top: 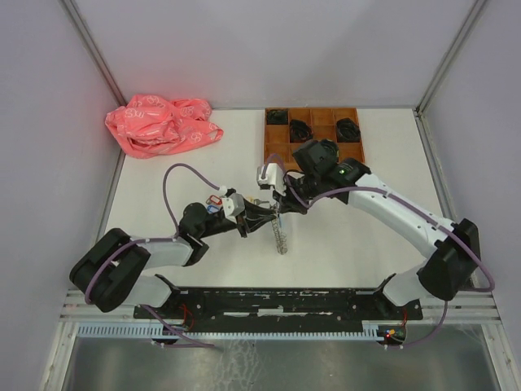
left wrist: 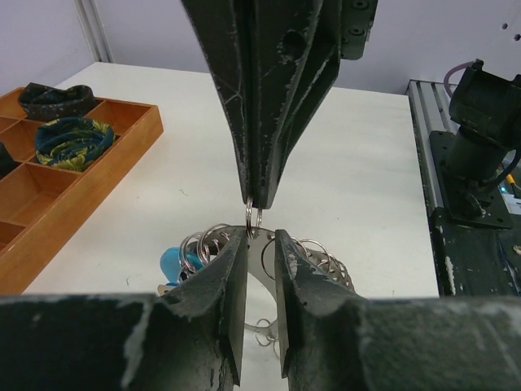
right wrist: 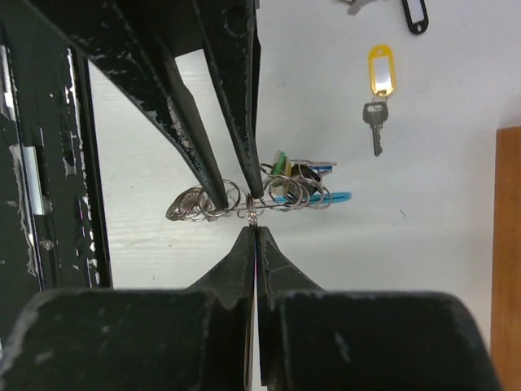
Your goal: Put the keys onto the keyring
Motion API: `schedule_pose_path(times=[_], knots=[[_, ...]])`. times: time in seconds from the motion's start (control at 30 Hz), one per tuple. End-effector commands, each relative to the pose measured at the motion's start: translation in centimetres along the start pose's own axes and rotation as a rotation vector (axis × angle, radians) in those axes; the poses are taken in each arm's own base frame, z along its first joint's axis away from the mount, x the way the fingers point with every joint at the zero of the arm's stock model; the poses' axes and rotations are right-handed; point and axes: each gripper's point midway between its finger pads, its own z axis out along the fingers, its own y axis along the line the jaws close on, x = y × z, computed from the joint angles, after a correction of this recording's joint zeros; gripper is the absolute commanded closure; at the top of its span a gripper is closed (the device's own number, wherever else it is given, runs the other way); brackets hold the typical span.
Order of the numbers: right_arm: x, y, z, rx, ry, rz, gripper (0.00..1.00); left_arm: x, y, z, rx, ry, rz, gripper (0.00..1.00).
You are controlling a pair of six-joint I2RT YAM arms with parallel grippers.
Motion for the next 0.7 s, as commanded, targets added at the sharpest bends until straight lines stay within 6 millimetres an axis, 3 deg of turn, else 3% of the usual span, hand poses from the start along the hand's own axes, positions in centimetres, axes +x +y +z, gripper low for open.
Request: schedule_pose_path(times=[0.0, 0.27, 0.67], knots=[[1.8, 0.3, -1.8, 0.022, 0.262, 0.008, 0.99, -1.8, 0.3, 0.9, 0.005, -0.046, 0.078, 0.73], [1.9, 0.4, -1.0, 0.018, 0.376, -0.040, 0.99, -1.6, 0.1, 1.1, 0.018, -0.053, 0.075, 0.73], [0.4, 0.8, -0.4, 0.002, 0.328, -0.073, 0.99, -1.0, -0.9, 1.5, 0.084, -0.050, 0.040, 0.72]])
